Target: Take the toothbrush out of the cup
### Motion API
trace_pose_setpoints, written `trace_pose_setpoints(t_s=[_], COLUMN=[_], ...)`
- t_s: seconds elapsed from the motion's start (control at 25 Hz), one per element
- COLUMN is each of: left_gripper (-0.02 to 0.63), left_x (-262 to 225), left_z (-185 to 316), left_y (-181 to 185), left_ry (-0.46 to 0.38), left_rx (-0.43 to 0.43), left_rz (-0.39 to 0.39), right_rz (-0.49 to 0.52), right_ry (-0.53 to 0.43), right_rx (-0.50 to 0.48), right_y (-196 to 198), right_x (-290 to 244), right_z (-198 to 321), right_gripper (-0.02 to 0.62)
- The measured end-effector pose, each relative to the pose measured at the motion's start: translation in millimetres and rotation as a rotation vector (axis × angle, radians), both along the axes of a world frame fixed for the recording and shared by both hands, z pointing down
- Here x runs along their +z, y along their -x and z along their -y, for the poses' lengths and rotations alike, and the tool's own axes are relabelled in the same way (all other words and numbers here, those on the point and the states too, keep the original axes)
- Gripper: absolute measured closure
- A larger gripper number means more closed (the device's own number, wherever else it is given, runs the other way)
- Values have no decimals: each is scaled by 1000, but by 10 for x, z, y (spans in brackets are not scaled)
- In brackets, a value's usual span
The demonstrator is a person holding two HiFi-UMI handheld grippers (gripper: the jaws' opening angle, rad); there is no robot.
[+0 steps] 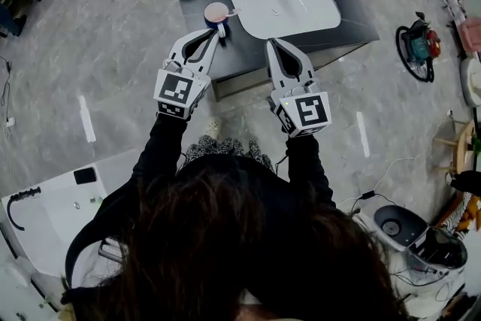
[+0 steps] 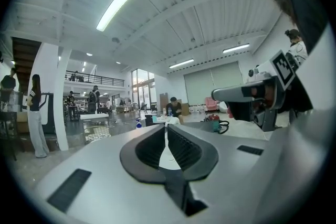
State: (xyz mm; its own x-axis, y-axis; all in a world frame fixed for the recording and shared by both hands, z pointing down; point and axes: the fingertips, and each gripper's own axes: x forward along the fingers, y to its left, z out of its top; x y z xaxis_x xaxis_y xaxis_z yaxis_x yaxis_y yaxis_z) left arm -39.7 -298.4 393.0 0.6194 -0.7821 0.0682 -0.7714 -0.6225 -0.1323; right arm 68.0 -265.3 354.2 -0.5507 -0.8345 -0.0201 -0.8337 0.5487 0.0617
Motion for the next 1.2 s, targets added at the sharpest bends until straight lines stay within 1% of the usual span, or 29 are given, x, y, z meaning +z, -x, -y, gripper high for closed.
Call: trace_pose_setpoints(t_s=[0.12,0.28,0.36,0.56,0.64,0.76,0.84,1.12,1.2], left_gripper=[597,595,589,483,468,453,453,453,453], left_x=[70,128,196,410,515,715,833,1066,1094], left_z=[139,302,392,584,658,750,791,954,1004], left_y=[27,16,20,-60,-114,-200,-244,-317,-349], left_ry=[-1,-10,-3,28,26,9,1,-12,-27], left_rx=[13,49,45,79,96,128,150,175,185], left_rz=[32,28,56,137,204,353,434,599,616], right_rz=[-2,14,17,25,29,22,20,31,30], right_ry=[6,24,34,57,62,69,75,82,86], right_rx=[8,28,34,57,67,83,95,131,138], right_y=[49,63,66,15,-17,-54,-73,-151,-163], right_x=[15,57,83,159,178,216,250,274,296], right_z=[116,258,311,404,439,483,497,521,529], right_gripper=[592,592,592,592,592,592,592,592,592])
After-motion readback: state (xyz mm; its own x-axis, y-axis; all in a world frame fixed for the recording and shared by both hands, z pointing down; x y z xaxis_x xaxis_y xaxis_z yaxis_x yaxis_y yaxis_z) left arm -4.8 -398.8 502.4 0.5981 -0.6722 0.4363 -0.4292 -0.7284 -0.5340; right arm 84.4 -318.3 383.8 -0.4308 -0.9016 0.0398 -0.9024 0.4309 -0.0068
